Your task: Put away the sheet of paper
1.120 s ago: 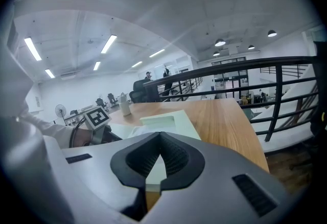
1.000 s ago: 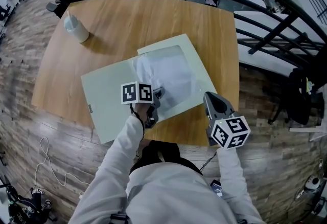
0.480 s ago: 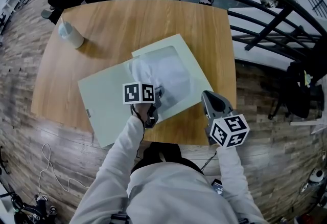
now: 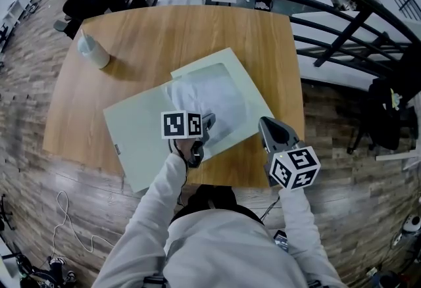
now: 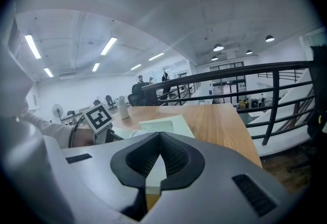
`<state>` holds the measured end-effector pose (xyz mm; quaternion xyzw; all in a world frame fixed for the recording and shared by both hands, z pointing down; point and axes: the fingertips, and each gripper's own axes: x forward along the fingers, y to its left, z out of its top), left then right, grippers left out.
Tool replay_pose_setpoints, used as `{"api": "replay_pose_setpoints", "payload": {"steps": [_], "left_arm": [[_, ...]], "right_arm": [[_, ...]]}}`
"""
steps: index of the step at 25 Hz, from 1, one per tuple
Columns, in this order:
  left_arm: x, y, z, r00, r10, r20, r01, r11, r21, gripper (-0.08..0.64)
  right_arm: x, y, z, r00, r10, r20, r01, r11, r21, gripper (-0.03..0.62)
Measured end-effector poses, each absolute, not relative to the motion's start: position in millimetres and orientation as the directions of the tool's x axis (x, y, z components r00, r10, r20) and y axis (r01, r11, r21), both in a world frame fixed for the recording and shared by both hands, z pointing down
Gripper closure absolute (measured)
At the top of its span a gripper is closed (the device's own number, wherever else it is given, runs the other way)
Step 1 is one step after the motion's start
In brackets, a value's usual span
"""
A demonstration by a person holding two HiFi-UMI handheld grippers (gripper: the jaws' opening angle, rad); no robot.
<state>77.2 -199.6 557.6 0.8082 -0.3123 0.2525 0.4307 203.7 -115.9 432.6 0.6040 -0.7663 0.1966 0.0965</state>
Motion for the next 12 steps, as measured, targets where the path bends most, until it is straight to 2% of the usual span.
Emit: {"api": "replay_pose_setpoints", "payload": {"steps": [4,12], "left_arm": [[67,-202,551,0.654,-0.323,0.684,-0.743,-0.447,0.499,0.321],[50,-214,522,0.621,-0.434,0.652,-0.765,-0.517,0.384,0.335]], "right_arm": [[199,-118,428,-0.250,-0.892,0.376,-0.964,0.195,-0.180,0.566],[190,-120,421,-0.249,-0.902,0.354,-0.965,0.198,-0.174,0.566]]}}
